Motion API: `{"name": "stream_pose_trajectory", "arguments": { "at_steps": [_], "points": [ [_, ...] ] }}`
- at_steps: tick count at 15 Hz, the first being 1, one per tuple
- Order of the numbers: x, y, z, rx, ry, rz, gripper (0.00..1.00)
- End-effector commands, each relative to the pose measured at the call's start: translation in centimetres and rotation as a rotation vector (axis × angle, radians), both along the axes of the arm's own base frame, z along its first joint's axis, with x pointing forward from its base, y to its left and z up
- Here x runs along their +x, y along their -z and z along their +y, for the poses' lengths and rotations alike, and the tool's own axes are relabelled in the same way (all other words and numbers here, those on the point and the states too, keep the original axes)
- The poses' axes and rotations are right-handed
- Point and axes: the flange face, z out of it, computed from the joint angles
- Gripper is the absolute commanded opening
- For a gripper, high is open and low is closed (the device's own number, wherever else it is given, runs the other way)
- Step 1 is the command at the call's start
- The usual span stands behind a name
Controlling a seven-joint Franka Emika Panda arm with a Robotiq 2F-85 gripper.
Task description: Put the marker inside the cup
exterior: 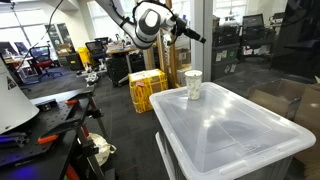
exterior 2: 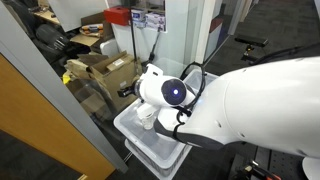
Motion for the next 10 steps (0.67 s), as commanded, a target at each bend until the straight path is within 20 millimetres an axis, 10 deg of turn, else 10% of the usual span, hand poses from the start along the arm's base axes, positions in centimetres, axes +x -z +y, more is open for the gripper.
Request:
{"name": "stream_pose_trajectory", "arguments": {
  "at_steps": [1,10],
  "points": [
    [0.5,-1.7,-0.7,0.033,-0.025,0.021,1.00],
    [1.1,-1.1,-2.0,0.037,-0.025,0.040,1.00]
  ]
}}
